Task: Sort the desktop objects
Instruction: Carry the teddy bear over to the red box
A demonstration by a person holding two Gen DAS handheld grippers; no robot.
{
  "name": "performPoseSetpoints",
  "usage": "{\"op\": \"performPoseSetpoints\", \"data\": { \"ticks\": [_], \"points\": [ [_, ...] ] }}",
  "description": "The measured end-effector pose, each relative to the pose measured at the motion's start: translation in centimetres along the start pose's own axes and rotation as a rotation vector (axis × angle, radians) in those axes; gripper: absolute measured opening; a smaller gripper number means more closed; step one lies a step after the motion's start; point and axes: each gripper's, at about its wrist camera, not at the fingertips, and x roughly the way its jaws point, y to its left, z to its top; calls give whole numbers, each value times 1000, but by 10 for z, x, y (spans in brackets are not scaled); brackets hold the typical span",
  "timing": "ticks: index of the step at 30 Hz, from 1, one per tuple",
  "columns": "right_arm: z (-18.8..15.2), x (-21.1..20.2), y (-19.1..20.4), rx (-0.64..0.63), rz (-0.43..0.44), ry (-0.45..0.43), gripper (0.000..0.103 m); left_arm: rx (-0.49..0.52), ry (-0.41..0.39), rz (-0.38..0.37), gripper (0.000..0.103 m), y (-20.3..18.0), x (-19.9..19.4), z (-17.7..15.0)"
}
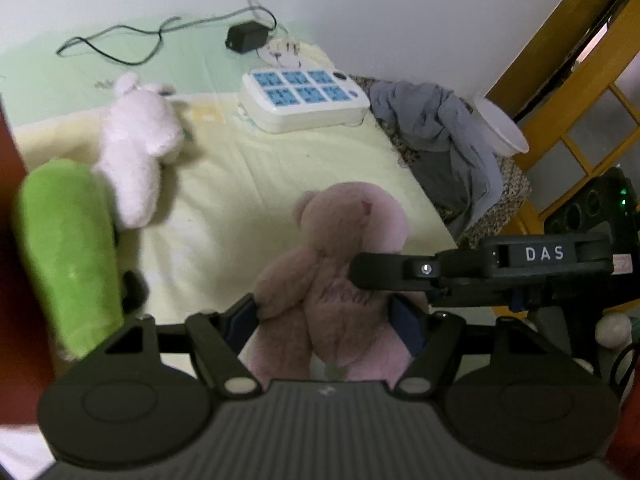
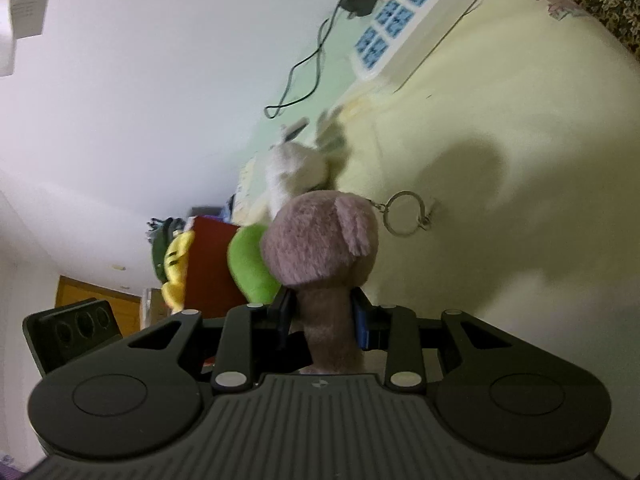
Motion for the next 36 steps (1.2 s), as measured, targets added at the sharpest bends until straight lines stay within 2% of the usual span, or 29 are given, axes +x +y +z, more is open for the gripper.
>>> {"op": "performPoseSetpoints", "data": {
  "ticks": [5,10,15,16,17,22,28,36],
  "points": [
    [-15,1,27,-46,26,-17,33,20,-67,-9,72,3,-40,-9],
    [-31,3,66,-91,79,-61,33,71,-168,3,72,12,-93,-15],
    [-45,18,119,-165,136,-87,33,64,-274,12,72,40,-151,-20],
    [-50,28,141,-200,159,-93,33,64,-295,18,72,47,-162,-21],
    [-50,28,141,-200,159,-93,33,62,-321,28,72,55,-175,-22],
    [-53,72,191,-264,225,-78,33,43,-407,92,72,98,-220,-25],
    [-56,141,238,-302,276,-38,33,22,-460,177,72,155,-261,-27],
    [-55,229,271,-303,284,25,33,-39,-432,269,72,233,-273,-18]
  ]
}}
